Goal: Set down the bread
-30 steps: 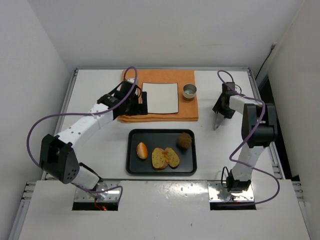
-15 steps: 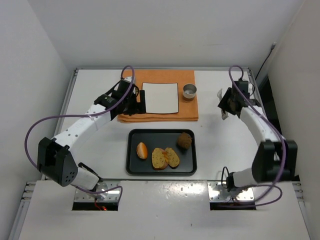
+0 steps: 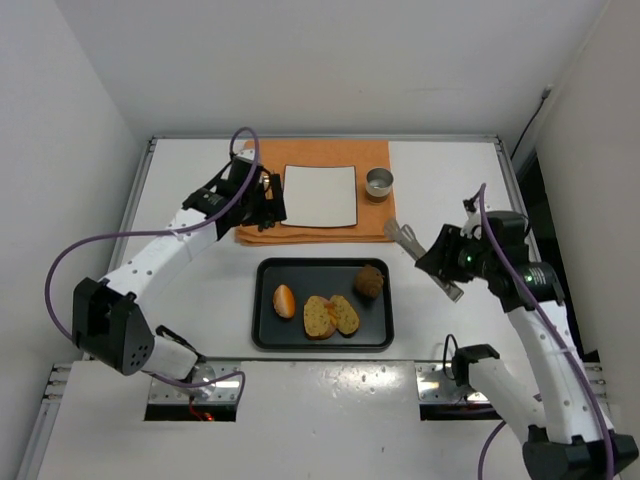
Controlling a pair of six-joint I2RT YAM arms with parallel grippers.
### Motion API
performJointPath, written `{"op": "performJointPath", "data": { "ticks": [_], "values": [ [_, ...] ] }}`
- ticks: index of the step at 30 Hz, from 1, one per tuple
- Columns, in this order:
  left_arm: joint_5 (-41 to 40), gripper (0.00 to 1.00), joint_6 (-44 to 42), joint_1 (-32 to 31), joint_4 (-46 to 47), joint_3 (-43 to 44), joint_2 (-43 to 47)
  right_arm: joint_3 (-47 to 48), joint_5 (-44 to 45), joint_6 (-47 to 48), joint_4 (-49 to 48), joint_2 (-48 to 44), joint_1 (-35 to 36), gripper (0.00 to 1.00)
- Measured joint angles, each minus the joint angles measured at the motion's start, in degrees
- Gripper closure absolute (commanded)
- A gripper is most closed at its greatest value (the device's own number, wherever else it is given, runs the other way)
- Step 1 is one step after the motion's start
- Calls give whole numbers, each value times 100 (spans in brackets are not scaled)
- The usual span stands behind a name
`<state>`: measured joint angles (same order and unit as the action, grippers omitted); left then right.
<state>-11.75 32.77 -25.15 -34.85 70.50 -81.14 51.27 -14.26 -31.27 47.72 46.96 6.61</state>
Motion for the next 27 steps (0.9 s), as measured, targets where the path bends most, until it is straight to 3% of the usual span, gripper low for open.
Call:
{"op": "performJointPath", "data": {
  "ticks": [11, 27],
  "values": [
    [688, 1, -170, 72, 560, -70, -518, -367, -721, 199, 1248, -225, 227, 49],
    [911, 1, -170, 37, 586, -70, -535, -627, -841, 256, 1215, 107, 568, 48]
  ]
}}
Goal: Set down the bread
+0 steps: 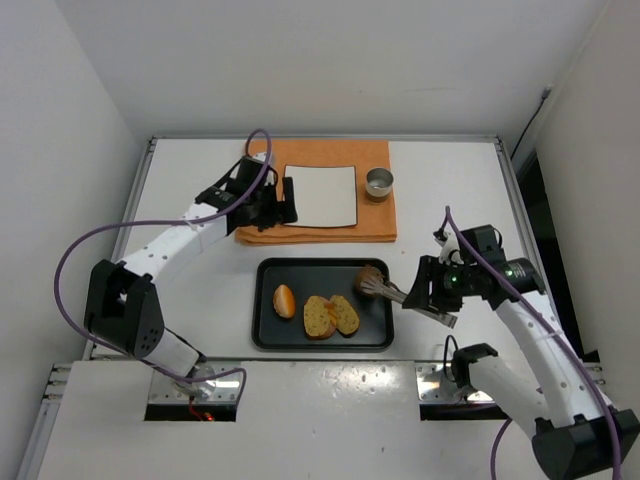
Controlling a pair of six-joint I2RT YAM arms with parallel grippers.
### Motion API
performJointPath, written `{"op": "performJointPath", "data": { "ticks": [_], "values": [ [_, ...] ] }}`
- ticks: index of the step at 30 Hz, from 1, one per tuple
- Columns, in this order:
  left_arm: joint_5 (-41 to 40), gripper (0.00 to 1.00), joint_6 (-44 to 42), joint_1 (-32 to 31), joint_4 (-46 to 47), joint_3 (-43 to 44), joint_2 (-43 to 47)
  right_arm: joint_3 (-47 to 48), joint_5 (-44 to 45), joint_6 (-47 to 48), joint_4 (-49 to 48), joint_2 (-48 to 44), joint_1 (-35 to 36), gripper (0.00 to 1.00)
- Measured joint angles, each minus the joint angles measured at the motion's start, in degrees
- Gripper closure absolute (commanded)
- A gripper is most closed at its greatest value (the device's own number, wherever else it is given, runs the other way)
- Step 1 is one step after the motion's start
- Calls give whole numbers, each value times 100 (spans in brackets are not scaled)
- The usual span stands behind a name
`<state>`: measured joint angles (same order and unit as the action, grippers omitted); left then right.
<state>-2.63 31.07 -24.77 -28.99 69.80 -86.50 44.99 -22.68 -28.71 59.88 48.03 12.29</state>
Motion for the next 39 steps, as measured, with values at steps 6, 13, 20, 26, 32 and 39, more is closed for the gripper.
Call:
{"op": "performJointPath", "data": {
  "ticks": [6, 13, 20, 26, 32, 39],
  "values": [
    [-37, 1, 0, 0, 2, 0, 70, -11, 17, -26, -249, 295, 175, 48],
    [-63, 1, -22, 0, -2, 0, 70, 9, 238, -103, -345, 647, 339, 73],
    [-125, 1, -63, 11, -7, 0, 72, 673, 437, -114, -103, 887, 472, 83],
    [-192, 1, -63, 74, -50, 22, 149, 1869, 415, -111, -7, 1102, 557, 84],
    [-595, 1, 186, 212, -216, 66, 299, 2122, 522, -400, -1016, 1602, 684, 84],
    [-887, 1, 415, 516, -516, 66, 494, 2465, 920, -706, -2813, 3359, 927, 84]
  ]
}}
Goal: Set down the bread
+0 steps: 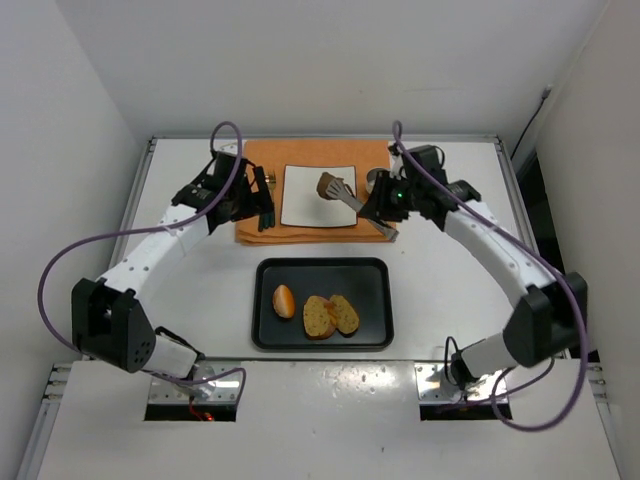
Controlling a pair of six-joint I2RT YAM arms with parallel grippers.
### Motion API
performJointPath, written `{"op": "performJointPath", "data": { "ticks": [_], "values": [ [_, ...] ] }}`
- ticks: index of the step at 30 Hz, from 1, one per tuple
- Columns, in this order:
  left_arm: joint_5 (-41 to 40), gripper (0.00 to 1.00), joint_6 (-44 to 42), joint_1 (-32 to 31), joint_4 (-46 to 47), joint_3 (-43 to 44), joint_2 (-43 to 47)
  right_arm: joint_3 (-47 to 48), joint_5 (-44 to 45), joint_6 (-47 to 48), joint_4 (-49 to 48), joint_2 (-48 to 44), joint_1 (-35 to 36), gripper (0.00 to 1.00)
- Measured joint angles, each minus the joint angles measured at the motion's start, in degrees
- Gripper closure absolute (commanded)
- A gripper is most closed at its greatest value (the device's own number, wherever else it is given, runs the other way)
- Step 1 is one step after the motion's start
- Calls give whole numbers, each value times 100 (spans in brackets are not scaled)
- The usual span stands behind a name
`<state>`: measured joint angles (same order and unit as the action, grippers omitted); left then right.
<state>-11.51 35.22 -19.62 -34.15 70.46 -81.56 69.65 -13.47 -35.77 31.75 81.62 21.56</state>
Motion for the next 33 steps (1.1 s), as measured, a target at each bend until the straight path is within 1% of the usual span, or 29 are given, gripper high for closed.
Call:
{"op": "performJointPath", "data": {
  "ticks": [5, 10, 13, 15, 16, 17, 19, 20, 22, 23, 24, 26, 33],
  "values": [
    [-52, 1, 22, 127, -48, -2, 271, 531, 173, -66, -828, 1185, 188, 84],
    [-68, 1, 17, 203, -59, -2, 413, 1038, 363, -151, -1311, 2028, 317, 84],
    [-76, 1, -2, 245, -101, -2, 459, 1180, 448, -199, -1552, 2439, 369, 83],
    [-81, 1, -11, 280, -157, -2, 496, 1185, 476, -212, -1624, 2636, 400, 75],
    [-83, 1, -13, 289, -170, -4, 516, 1185, 498, -221, -1624, 2710, 420, 69],
    [-87, 1, -20, 302, -179, -13, 538, 1185, 501, -223, -1622, 2765, 442, 69],
    [-83, 1, -28, 308, -212, -24, 579, 1187, 540, -221, -1620, 2796, 483, 69],
    [-72, 1, -50, 319, -223, -24, 595, 1211, 562, -216, -1580, 2793, 503, 64],
    [-39, 1, -76, 328, -236, -24, 603, 1305, 605, -197, -1491, 2787, 535, 60],
    [-28, 1, -92, 334, -240, -24, 603, 1335, 610, -181, -1453, 2767, 546, 56],
    [-22, 1, -109, 339, -249, -24, 603, 1355, 623, -166, -1410, 2723, 555, 56],
    [-7, 1, -133, 348, -262, -24, 603, 1368, 669, -109, -1263, 2568, 560, 52],
    [9, 1, -160, 356, -264, -24, 603, 1377, 918, 68, -839, 1445, 632, 51]
  ]
}}
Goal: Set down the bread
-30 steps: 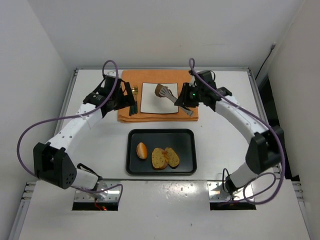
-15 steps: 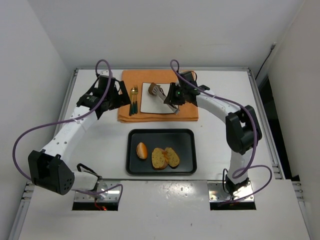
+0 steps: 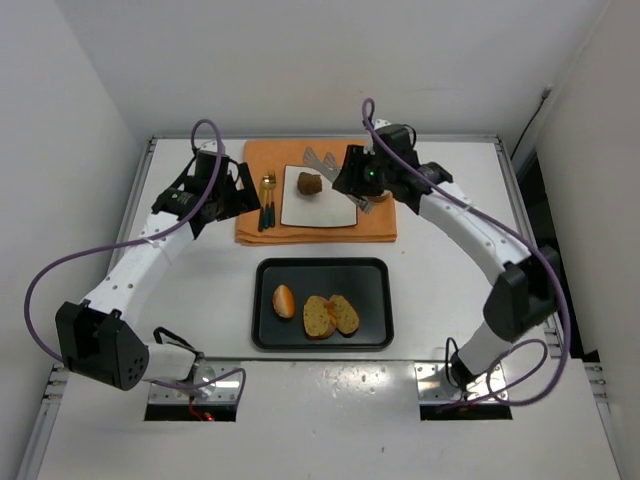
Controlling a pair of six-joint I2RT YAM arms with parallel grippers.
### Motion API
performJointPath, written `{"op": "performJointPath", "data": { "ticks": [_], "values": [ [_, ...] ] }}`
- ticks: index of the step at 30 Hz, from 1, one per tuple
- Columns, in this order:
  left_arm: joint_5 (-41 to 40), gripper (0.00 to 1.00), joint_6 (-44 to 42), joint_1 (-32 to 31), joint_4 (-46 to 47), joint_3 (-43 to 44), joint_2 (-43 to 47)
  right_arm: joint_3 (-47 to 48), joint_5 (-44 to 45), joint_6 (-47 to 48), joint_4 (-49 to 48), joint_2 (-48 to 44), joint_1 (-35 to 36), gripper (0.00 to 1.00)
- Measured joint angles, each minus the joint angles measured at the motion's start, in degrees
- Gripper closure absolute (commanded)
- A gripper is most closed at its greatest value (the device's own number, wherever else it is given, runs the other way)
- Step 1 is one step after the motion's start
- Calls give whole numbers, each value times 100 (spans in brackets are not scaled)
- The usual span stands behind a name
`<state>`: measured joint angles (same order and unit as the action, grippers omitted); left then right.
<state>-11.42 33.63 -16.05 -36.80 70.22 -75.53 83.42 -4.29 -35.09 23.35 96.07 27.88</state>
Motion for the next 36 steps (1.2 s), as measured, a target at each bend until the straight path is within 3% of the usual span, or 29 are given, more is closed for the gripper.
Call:
{"op": "performJointPath", "data": {
  "ticks": [5, 9, 16, 21, 31, 36],
  "values": [
    [61, 1, -4, 0, -2, 0, 0, -229, 46, 125, 129, -868, 50, 53],
    [94, 1, -13, 2, -2, 0, 0, -984, -44, 339, 415, -1609, 122, 53],
    [186, 1, -28, 2, -2, 0, 0, -2830, -345, 472, 1786, -3049, 439, 53],
    [247, 1, -37, 9, -2, -15, 2, -3080, -706, 472, 2688, -3832, 540, 53],
    [308, 1, -37, 42, -13, -129, 66, -3654, -1126, 474, 3141, -4041, 723, 53],
    [328, 1, -31, 42, -7, -131, 133, -3853, -1246, 518, 3250, -4041, 796, 70]
  ]
}}
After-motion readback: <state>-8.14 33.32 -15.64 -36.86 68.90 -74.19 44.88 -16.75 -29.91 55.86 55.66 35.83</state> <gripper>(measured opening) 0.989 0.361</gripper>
